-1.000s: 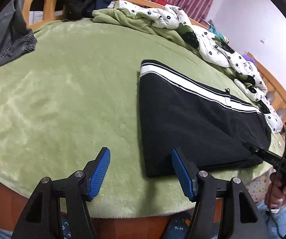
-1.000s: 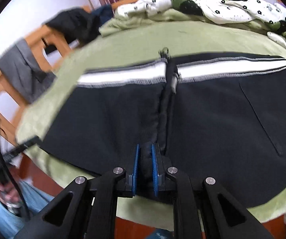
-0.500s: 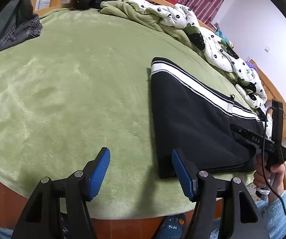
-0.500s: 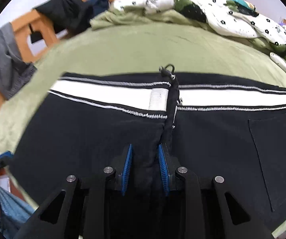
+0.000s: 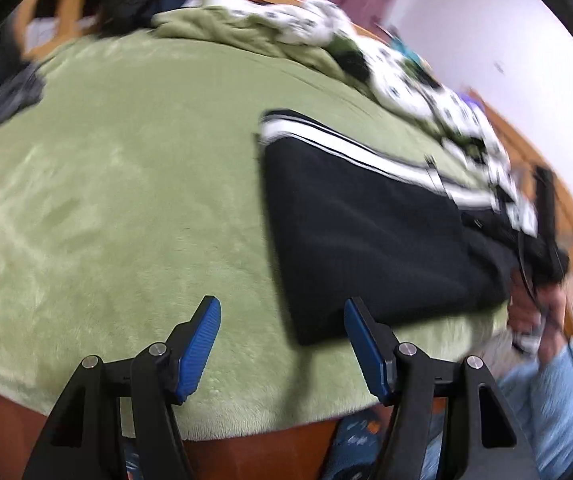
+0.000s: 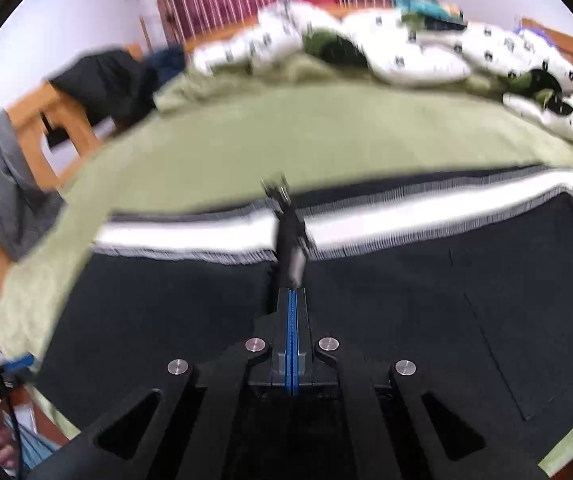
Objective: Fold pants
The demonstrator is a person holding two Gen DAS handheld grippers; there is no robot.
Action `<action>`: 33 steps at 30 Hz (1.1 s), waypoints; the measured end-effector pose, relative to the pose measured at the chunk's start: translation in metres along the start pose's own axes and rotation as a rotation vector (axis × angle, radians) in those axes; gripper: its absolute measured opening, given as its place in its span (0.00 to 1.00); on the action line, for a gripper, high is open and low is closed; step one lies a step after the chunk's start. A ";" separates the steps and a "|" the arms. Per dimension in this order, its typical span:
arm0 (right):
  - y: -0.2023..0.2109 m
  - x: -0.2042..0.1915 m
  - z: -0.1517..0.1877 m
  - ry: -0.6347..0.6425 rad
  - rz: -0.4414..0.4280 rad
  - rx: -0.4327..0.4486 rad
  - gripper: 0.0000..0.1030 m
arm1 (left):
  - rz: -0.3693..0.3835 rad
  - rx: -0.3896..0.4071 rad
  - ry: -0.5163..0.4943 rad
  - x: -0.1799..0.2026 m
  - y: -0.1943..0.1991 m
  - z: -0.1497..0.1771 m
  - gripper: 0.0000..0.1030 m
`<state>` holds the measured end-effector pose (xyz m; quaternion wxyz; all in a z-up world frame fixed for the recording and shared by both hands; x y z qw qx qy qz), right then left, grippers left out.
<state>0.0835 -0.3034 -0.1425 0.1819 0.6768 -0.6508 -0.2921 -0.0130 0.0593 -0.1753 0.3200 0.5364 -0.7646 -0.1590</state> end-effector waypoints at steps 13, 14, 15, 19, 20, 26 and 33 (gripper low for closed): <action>0.030 -0.002 0.015 -0.110 -0.098 0.009 0.34 | -0.106 -0.038 -0.115 0.030 -0.029 0.012 0.60; 0.032 -0.002 0.014 -0.122 -0.108 0.019 0.34 | -0.143 -0.032 -0.123 0.032 -0.034 0.013 0.60; 0.035 -0.001 0.014 -0.129 -0.118 0.024 0.34 | -0.160 -0.007 -0.115 0.032 -0.037 0.013 0.60; 0.040 -0.004 0.011 -0.115 -0.118 0.034 0.34 | -0.168 0.078 -0.019 0.024 -0.031 0.015 0.58; 0.040 -0.004 0.012 -0.113 -0.116 0.033 0.34 | -0.184 0.096 -0.011 0.019 -0.026 0.016 0.54; 0.036 -0.007 0.016 -0.086 -0.106 0.002 0.34 | -0.184 0.099 0.027 0.002 -0.001 0.024 0.48; 0.036 -0.007 0.016 -0.082 -0.104 0.000 0.34 | -0.198 0.091 0.027 0.008 0.004 0.031 0.48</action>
Point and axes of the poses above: each gripper's, at about its wrist camera, not at the fingertips, and y roughly against the way its jaws point, x to its right, z to its underside, the point moved 2 cm from there along -y, roughly the way its jaws point, and after that the axes turned 13 degrees about x, right-handed, at the moved point
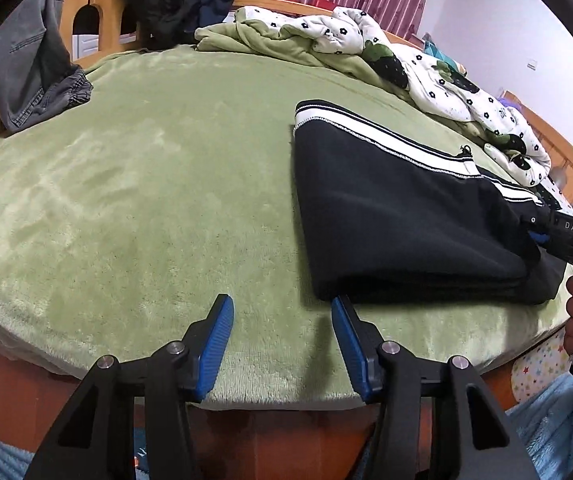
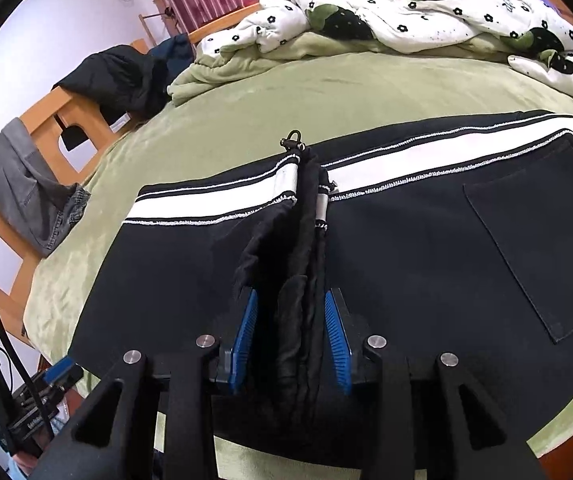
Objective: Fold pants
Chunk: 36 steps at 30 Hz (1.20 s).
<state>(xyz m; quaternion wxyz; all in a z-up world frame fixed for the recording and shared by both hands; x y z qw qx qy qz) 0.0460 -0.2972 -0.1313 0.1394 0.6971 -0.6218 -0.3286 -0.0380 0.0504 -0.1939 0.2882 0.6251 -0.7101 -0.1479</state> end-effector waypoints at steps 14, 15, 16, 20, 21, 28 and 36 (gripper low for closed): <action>-0.013 0.002 0.010 -0.003 -0.011 -0.049 0.46 | 0.027 -0.014 -0.064 0.013 -0.013 -0.006 0.48; -0.013 0.004 0.009 -0.011 -0.011 -0.048 0.46 | 0.023 -0.012 -0.069 0.011 -0.012 -0.006 0.48; -0.008 0.007 0.006 -0.025 -0.010 -0.027 0.46 | 0.026 -0.014 -0.067 0.011 -0.011 -0.005 0.48; 0.013 0.011 -0.004 -0.067 -0.059 0.052 0.46 | 0.040 -0.040 -0.036 0.007 -0.013 -0.001 0.48; 0.016 0.009 -0.005 -0.067 -0.079 0.063 0.46 | 0.043 -0.044 -0.030 0.006 -0.014 0.000 0.48; -0.026 -0.016 0.022 0.161 0.139 -0.047 0.44 | 0.074 -0.052 0.004 0.004 -0.012 -0.006 0.48; -0.018 0.014 0.014 0.024 0.097 -0.074 0.35 | 0.122 0.058 -0.054 0.000 0.014 -0.025 0.48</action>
Point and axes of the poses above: each gripper's, at about its wrist camera, not at the fingertips, and y roughly against the way its jaws point, x to its right, z to its underside, the point moved 2 cm from there along -y, roughly the way its jaws point, and after that the axes turned 13 degrees about x, right-handed, at the moved point
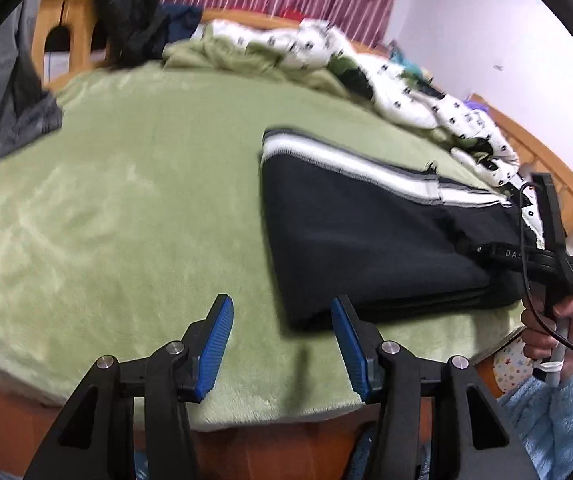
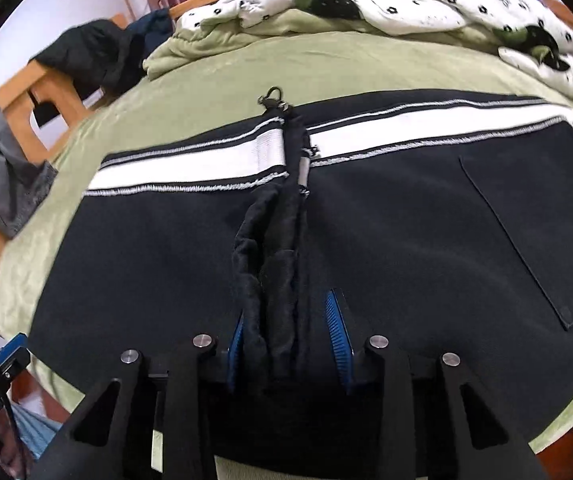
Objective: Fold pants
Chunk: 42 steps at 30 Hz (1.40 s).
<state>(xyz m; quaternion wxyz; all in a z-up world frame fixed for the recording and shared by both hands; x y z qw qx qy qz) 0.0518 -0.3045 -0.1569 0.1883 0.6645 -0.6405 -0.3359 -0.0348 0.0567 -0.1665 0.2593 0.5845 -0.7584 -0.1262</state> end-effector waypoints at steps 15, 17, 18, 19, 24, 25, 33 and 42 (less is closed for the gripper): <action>0.116 0.159 -0.060 -0.043 0.422 0.264 0.69 | -0.013 -0.165 0.075 0.003 -0.080 -0.065 0.51; 0.111 0.197 -0.059 -0.111 0.458 0.256 0.70 | -0.015 -0.189 0.099 -0.001 -0.095 -0.073 0.51; 0.108 0.214 -0.057 -0.156 0.465 0.252 0.70 | 0.002 -0.194 0.106 -0.002 -0.102 -0.077 0.51; 0.103 0.234 -0.054 -0.217 0.465 0.252 0.70 | 0.022 -0.200 0.106 -0.002 -0.111 -0.081 0.51; 0.062 0.291 -0.042 -0.443 0.339 0.242 0.70 | 0.009 -0.264 0.074 -0.008 -0.161 -0.080 0.51; 0.050 0.297 -0.042 -0.477 0.292 0.238 0.70 | 0.021 -0.275 0.109 -0.013 -0.171 -0.078 0.51; 0.006 0.307 -0.069 -0.459 0.314 0.274 0.27 | 0.163 -0.282 0.324 -0.026 -0.214 -0.078 0.30; 0.070 0.227 -0.128 -0.402 0.276 0.440 0.11 | 0.206 -0.155 0.294 -0.011 -0.170 -0.127 0.14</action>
Point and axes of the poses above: each gripper's, at about its wrist camera, not at the fingertips, and y roughly against the way its jaws point, x to its right, z to its underside, the point moved 2 cm from there along -y, roughly the way its jaws point, and after that the axes turned 13 degrees about x, right-handed, at the moved point
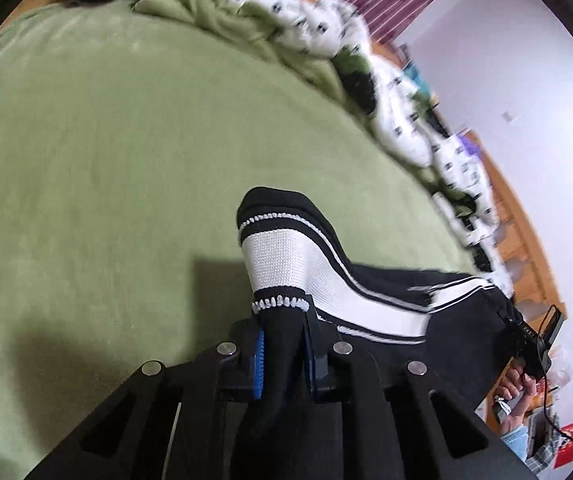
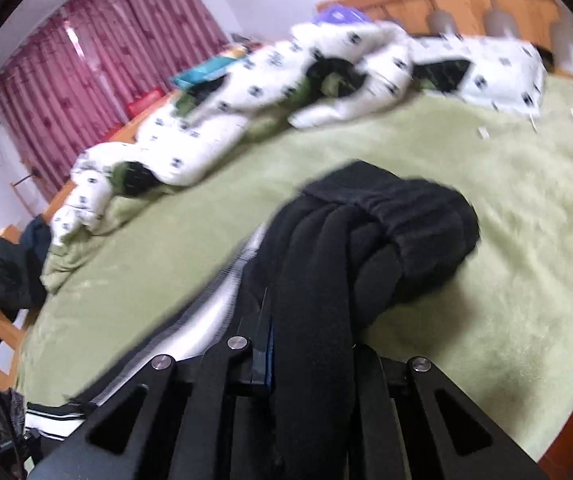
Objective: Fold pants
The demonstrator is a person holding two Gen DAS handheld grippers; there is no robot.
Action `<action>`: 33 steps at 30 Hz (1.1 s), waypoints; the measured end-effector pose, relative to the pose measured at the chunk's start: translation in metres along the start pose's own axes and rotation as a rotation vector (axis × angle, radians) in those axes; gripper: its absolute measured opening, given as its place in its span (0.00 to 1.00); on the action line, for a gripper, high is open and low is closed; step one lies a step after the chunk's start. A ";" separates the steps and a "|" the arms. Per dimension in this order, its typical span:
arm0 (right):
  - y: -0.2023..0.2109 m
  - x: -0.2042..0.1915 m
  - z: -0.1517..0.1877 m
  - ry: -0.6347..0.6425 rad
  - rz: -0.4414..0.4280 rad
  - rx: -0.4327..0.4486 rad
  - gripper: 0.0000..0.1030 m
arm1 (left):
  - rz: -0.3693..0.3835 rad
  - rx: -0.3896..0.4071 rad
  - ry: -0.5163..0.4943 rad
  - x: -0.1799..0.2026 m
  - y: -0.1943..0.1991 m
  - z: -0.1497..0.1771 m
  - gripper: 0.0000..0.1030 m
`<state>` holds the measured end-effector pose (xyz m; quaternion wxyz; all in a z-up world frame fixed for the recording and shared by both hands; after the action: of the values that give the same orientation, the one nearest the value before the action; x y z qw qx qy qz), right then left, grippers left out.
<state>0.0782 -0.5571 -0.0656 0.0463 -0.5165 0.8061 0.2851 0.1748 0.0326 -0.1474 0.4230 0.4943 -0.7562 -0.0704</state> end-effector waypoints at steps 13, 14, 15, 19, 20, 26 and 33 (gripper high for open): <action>0.022 -0.153 0.003 0.088 -0.269 0.012 0.11 | -0.228 0.175 -0.144 -0.054 0.080 -0.101 0.15; 0.011 -0.156 0.014 0.095 -0.267 -0.015 0.11 | -0.255 0.174 -0.151 -0.064 0.081 -0.102 0.15; -0.004 -0.157 0.027 0.106 -0.258 -0.048 0.11 | -0.283 0.171 -0.152 -0.076 0.076 -0.104 0.15; -0.069 -0.146 0.089 0.191 -0.072 -0.198 0.11 | -0.349 0.094 -0.075 -0.121 0.039 -0.093 0.16; -0.078 -0.139 0.097 0.196 -0.038 -0.224 0.12 | -0.369 0.071 -0.068 -0.129 0.032 -0.089 0.17; -0.077 -0.133 0.108 0.311 -0.072 -0.253 0.14 | -0.502 0.057 -0.067 -0.135 0.029 -0.089 0.32; -0.057 -0.125 0.117 0.346 -0.069 -0.349 0.26 | -0.554 0.136 -0.239 -0.097 0.064 -0.068 0.53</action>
<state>0.1594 -0.4143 -0.1403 -0.1726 -0.5851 0.7224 0.3257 0.1945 0.1642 -0.1262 0.2618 0.6969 -0.6401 -0.1900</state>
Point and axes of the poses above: each gripper's, at about its wrist camera, not at the fingertips, and y roughly against the way its jaws point, x to its right, z to its underside, the point moved 2 cm from there along -y, roughly the way its jaws point, and after that the axes turned 13 degrees about x, right-handed, at the moved point
